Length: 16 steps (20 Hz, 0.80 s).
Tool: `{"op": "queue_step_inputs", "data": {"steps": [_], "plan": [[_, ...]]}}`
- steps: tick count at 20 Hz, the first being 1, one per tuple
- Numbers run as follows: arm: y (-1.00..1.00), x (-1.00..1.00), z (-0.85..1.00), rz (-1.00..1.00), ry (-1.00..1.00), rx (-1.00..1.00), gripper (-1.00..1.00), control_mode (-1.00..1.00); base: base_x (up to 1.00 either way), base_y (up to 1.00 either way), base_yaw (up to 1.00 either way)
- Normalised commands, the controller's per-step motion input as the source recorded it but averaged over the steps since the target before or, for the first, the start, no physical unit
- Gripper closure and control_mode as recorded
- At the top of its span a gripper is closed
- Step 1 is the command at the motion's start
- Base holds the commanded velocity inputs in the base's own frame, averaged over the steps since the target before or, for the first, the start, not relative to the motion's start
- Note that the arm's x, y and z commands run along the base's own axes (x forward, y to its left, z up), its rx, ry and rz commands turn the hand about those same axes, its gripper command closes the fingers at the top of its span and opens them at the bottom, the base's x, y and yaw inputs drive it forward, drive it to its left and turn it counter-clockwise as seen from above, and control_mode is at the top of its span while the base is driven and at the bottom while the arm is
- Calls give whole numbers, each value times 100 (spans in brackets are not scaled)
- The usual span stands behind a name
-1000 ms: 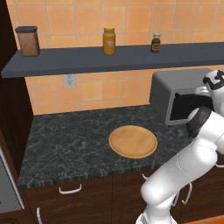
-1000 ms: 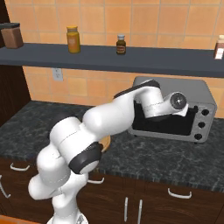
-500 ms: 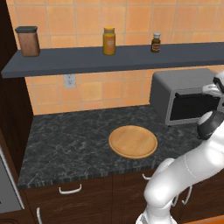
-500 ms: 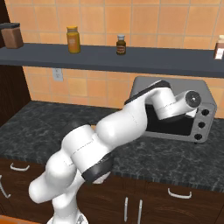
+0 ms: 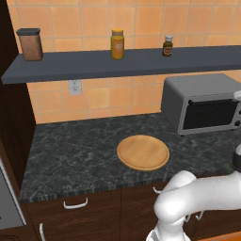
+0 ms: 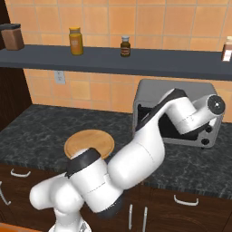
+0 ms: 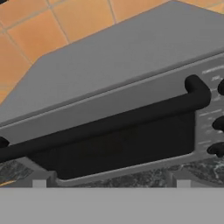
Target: Pick up the kebab skewer and baguette bread, and place them inside the toaster oven. Close the toaster oven door and start by setting the timer.
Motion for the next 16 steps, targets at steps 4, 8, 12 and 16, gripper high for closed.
{"op": "queue_step_inputs", "data": {"steps": [4, 8, 12, 16], "plan": [[0, -32, -26, -2, -16, -5, -100, -100, 0, 0, 0], [0, -7, -55, 0, -19, -4, -100, -100, 0, 0, 0], [-18, -6, -12, 4, -19, -14, -100, -100, 0, 0, 0], [-34, -11, -1, 8, -21, -24, -100, -100, 0, 0, 0]]}}
